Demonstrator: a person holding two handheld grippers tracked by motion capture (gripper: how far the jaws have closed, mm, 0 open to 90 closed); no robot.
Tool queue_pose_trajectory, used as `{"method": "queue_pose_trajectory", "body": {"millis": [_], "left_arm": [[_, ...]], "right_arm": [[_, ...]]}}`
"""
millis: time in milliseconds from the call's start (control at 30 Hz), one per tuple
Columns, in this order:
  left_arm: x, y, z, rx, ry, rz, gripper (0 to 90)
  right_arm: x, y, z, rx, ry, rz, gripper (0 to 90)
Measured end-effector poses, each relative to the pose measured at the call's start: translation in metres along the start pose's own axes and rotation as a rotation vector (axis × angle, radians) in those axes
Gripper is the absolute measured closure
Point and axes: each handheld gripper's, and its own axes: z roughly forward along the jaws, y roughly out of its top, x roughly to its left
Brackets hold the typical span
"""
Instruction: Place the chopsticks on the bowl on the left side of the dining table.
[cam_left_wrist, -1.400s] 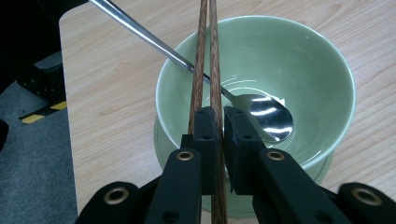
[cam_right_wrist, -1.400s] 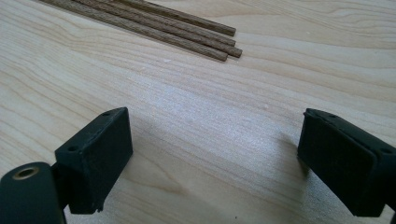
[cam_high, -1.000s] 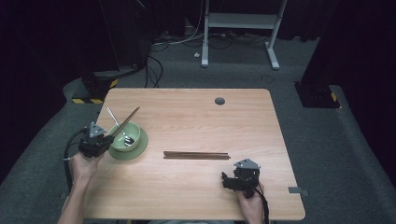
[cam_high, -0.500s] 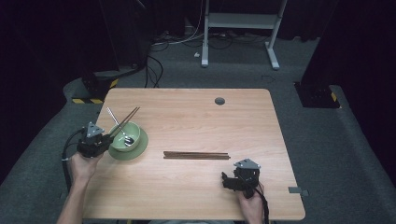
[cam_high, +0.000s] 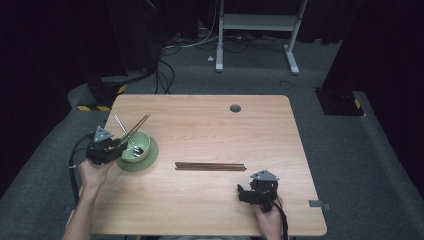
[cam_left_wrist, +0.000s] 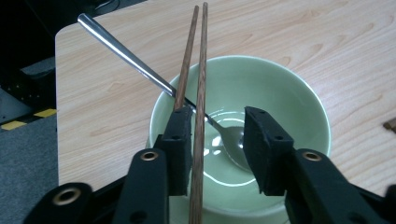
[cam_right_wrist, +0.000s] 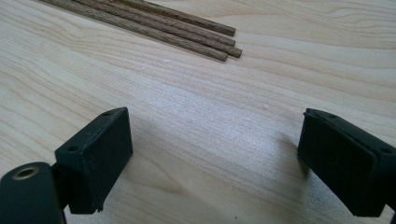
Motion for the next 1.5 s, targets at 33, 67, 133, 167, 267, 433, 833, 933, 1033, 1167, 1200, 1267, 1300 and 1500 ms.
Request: {"method": "queue_pose_trajectory", "body": {"millis": [33, 67, 133, 167, 267, 433, 833, 933, 1033, 1167, 1200, 1267, 1300, 1500], "left_arm": [[0.0, 0.001, 0.001, -0.001, 0.0, -0.006, 60.4], [0.0, 0.002, 0.002, -0.002, 0.001, -0.015, 59.1], [0.0, 0.005, 0.005, 0.005, 0.002, -0.02, 56.7], [0.0, 0.006, 0.006, 0.003, 0.002, -0.03, 55.3], [0.0, 0.008, 0.01, 0.0, -0.004, -0.051, 52.3], [-0.001, 0.013, 0.016, 0.005, 0.0, -0.071, 47.7], [-0.006, 0.035, 0.024, -0.003, -0.02, -0.089, 42.0], [-0.007, 0.037, 0.026, -0.024, -0.026, -0.102, 40.9], [-0.007, 0.042, 0.029, -0.004, -0.019, -0.095, 39.9], [-0.01, 0.05, 0.032, -0.022, -0.019, -0.088, 37.1], [-0.009, 0.051, 0.033, -0.012, -0.019, -0.086, 36.4], [-0.009, 0.055, 0.039, 0.007, -0.023, -0.097, 35.3], [-0.008, 0.057, 0.041, 0.014, -0.023, -0.103, 34.4], [-0.012, 0.068, 0.056, 0.059, -0.002, -0.084, 31.8]], "right_arm": [[0.0, 0.0, 0.0, 0.0, 0.0, 0.0, 9.7], [0.0, 0.0, 0.0, 0.0, 0.0, 0.0, 9.7], [0.0, 0.0, 0.0, 0.0, 0.0, 0.0, 9.7], [0.0, 0.0, 0.0, 0.0, 0.0, 0.0, 9.7], [0.0, 0.0, 0.0, 0.0, 0.0, 0.0, 9.7], [0.0, 0.0, 0.0, 0.0, 0.0, 0.0, 9.7], [0.0, 0.0, 0.0, 0.0, 0.0, 0.0, 9.7], [0.0, 0.0, 0.0, 0.0, 0.0, 0.0, 9.7], [0.0, 0.0, 0.0, 0.0, 0.0, 0.0, 9.7], [0.0, 0.0, 0.0, 0.0, 0.0, 0.0, 9.7], [0.0, 0.0, 0.0, 0.0, 0.0, 0.0, 9.7], [0.0, 0.0, 0.0, 0.0, 0.0, 0.0, 9.7], [0.0, 0.0, 0.0, 0.0, 0.0, 0.0, 9.7], [0.0, 0.0, 0.0, 0.0, 0.0, 0.0, 9.7]]}}
